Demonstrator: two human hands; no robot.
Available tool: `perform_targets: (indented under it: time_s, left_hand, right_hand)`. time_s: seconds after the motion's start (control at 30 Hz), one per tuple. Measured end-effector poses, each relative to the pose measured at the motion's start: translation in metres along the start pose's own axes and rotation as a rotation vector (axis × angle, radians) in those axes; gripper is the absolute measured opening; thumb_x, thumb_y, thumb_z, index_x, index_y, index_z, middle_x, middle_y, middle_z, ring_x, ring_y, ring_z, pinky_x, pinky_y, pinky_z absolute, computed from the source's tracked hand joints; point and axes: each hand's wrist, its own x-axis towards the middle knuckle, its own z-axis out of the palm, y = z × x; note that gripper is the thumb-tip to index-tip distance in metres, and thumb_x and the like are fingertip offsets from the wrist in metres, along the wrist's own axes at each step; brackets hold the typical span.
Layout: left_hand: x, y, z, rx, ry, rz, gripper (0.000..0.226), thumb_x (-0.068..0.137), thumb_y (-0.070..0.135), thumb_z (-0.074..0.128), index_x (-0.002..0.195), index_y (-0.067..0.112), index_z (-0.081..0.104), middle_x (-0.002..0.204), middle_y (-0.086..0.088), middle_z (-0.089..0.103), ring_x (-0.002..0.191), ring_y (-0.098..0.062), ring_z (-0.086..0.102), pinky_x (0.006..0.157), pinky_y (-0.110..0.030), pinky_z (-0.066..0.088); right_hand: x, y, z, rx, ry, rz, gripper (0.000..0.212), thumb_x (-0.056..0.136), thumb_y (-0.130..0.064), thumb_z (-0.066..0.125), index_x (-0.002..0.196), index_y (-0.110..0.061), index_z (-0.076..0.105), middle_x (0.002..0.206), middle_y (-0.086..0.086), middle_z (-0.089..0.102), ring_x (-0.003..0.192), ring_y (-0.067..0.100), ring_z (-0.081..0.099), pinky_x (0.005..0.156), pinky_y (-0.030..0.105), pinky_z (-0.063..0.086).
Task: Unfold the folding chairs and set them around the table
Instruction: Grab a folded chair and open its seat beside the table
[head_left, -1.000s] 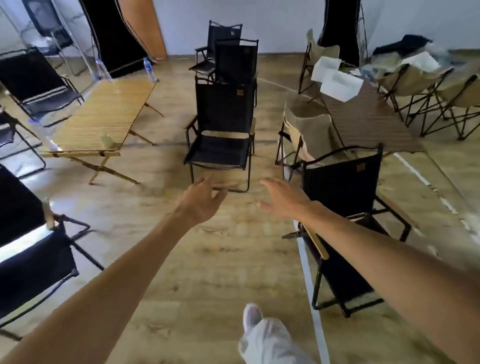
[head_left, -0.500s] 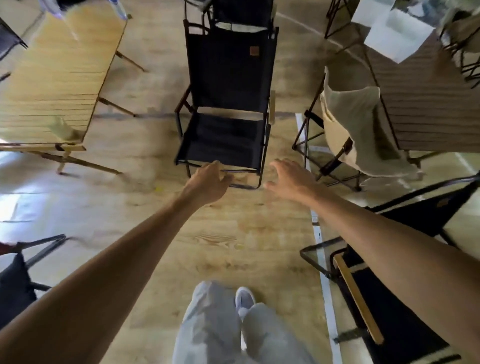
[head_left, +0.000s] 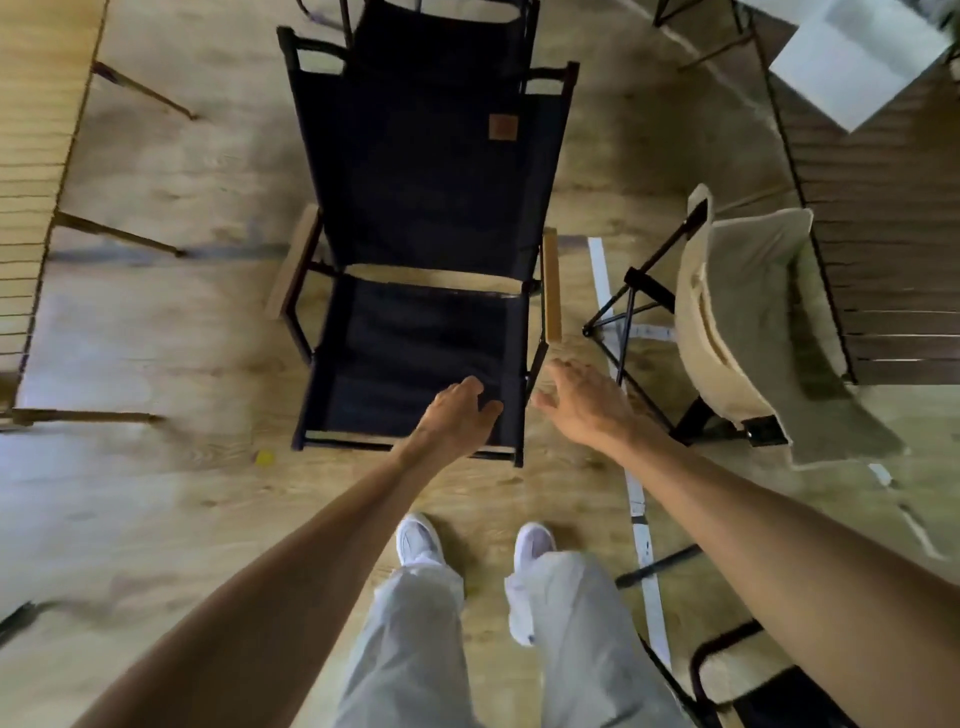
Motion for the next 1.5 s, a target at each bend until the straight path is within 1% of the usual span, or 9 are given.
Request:
perform_targets:
  time_s: [0.2, 0.47, 0.6, 0.77, 0.93, 1.2, 1.33, 1.43, 1.5]
  left_hand:
    - [0.115, 0.045, 0.015, -0.065, -0.049, -0.068, 0.044, 0.096, 0.040, 0.055, 0.129, 0.011, 0.053, 0.126, -0.011, 0.061, 0.113, -0.033, 0.058, 0.081, -0.034, 0.042]
    - [0.251, 0.096, 0.064, -0.248, -0.110, -0.208, 0.037, 0.085, 0.032, 0.064, 0.113, 0.008, 0.059, 0.110, -0.011, 0.066, 0.103, -0.031, 0.062, 0.073, -0.032, 0.046]
    - [0.287, 0.107, 0.090, -0.169, -0.159, -0.223, 0.049, 0.087, 0.034, 0.062, 0.128, 0.010, 0.051, 0.118, -0.011, 0.060, 0.105, -0.032, 0.061, 0.073, -0.034, 0.045]
    - [0.302, 0.109, 0.110, -0.277, -0.073, -0.359, 0.043, 0.086, 0.011, 0.050, 0.128, 0.009, 0.044, 0.124, -0.015, 0.056, 0.111, -0.038, 0.059, 0.083, -0.043, 0.048]
    - [0.297, 0.104, 0.107, -0.362, -0.046, -0.338, 0.037, 0.087, 0.012, 0.055, 0.123, 0.013, 0.045, 0.118, -0.015, 0.059, 0.106, -0.039, 0.061, 0.088, -0.049, 0.052]
    - [0.246, 0.038, 0.084, -0.303, -0.030, -0.160, 0.028, 0.087, 0.012, 0.057, 0.114, 0.018, 0.050, 0.098, -0.009, 0.065, 0.089, -0.033, 0.062, 0.081, -0.048, 0.053]
    - [0.200, -0.037, 0.067, -0.151, 0.024, -0.111, 0.045, 0.081, 0.010, 0.055, 0.125, 0.022, 0.052, 0.103, -0.005, 0.066, 0.091, -0.029, 0.064, 0.079, -0.041, 0.053]
    - [0.168, -0.100, 0.056, -0.030, 0.076, -0.113, 0.051, 0.080, 0.005, 0.055, 0.128, 0.022, 0.053, 0.110, -0.005, 0.066, 0.098, -0.029, 0.063, 0.085, -0.039, 0.051]
    - [0.148, -0.141, 0.045, 0.031, 0.109, -0.123, 0.052, 0.078, 0.003, 0.055, 0.127, 0.021, 0.056, 0.113, -0.005, 0.067, 0.102, -0.031, 0.062, 0.088, -0.038, 0.049]
  right_hand:
    - [0.123, 0.049, -0.015, -0.082, -0.017, -0.102, 0.037, 0.101, -0.030, 0.048, 0.135, -0.016, 0.048, 0.132, 0.008, 0.056, 0.122, 0.029, 0.054, 0.099, 0.045, 0.046]
    - [0.265, 0.105, -0.022, -0.461, -0.108, -0.373, 0.076, 0.085, -0.006, 0.062, 0.152, -0.015, 0.027, 0.160, 0.010, 0.025, 0.143, 0.033, 0.029, 0.112, 0.050, 0.032]
    - [0.307, 0.112, -0.018, -0.657, -0.178, -0.529, 0.087, 0.079, -0.002, 0.064, 0.154, -0.015, 0.022, 0.164, 0.011, 0.010, 0.150, 0.035, 0.011, 0.119, 0.051, 0.018]
    - [0.338, 0.112, -0.015, -0.716, -0.208, -0.574, 0.066, 0.085, -0.007, 0.057, 0.147, -0.019, 0.039, 0.160, 0.009, 0.025, 0.149, 0.033, 0.014, 0.119, 0.051, 0.017]
    - [0.343, 0.114, -0.006, -0.738, -0.177, -0.570, 0.064, 0.086, -0.013, 0.063, 0.146, -0.017, 0.040, 0.155, 0.007, 0.034, 0.147, 0.033, 0.019, 0.119, 0.049, 0.018]
    - [0.312, 0.064, 0.019, -0.914, -0.172, -0.669, 0.051, 0.093, -0.009, 0.051, 0.142, -0.001, 0.041, 0.137, 0.020, 0.047, 0.138, 0.045, 0.033, 0.120, 0.054, 0.014]
    - [0.282, 0.007, 0.059, -0.941, -0.246, -0.735, 0.045, 0.092, 0.006, 0.045, 0.137, 0.008, 0.045, 0.135, 0.028, 0.046, 0.134, 0.052, 0.037, 0.118, 0.063, 0.011]
    - [0.260, -0.050, 0.095, -0.911, -0.308, -0.691, 0.039, 0.099, -0.016, 0.047, 0.132, 0.004, 0.050, 0.126, 0.022, 0.051, 0.120, 0.044, 0.051, 0.113, 0.068, 0.017]
    - [0.247, -0.092, 0.121, -0.903, -0.320, -0.673, 0.053, 0.100, -0.038, 0.048, 0.133, 0.003, 0.050, 0.126, 0.019, 0.051, 0.114, 0.041, 0.055, 0.108, 0.068, 0.025]
